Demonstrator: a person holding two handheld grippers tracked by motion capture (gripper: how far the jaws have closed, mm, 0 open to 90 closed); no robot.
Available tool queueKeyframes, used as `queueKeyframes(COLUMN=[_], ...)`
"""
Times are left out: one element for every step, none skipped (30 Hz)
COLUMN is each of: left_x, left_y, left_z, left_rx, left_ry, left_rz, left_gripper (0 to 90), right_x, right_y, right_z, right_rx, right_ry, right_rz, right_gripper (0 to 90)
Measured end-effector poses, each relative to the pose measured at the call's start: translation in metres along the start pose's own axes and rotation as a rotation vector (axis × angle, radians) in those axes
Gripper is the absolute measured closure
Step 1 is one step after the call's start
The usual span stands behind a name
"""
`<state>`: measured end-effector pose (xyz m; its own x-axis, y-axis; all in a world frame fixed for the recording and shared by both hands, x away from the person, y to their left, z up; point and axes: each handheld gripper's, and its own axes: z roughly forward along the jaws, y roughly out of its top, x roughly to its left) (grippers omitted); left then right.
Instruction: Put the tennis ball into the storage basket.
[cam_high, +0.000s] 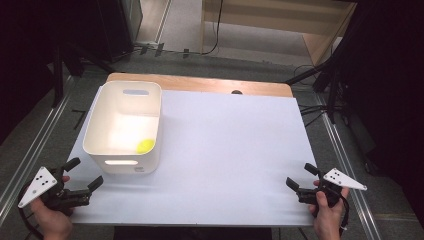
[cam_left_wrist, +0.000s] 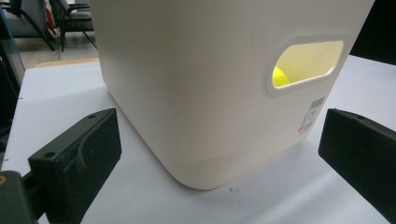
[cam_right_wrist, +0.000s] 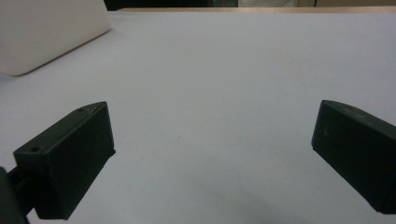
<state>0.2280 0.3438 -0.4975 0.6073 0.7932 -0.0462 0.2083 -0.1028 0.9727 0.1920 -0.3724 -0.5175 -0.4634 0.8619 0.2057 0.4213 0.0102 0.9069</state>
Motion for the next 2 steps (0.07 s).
queueKeyframes(left_x=[0.0000,-0.0001], left_y=[0.0000,0.0000], left_z=[0.0001,0.0003], left_rx=[0.001,0.001], left_ry=[0.000,0.001], left_rz=[0.001,-0.001], left_gripper=[0.0,0.0], right_x=[0.0002,0.0005], right_y=[-0.0002,-0.0003], right_z=[0.0005,0.0011], right_rx=[0.001,0.001], right_ry=[-0.001,0.001], right_rz=[0.003,0.007], right_gripper=[0.0,0.0])
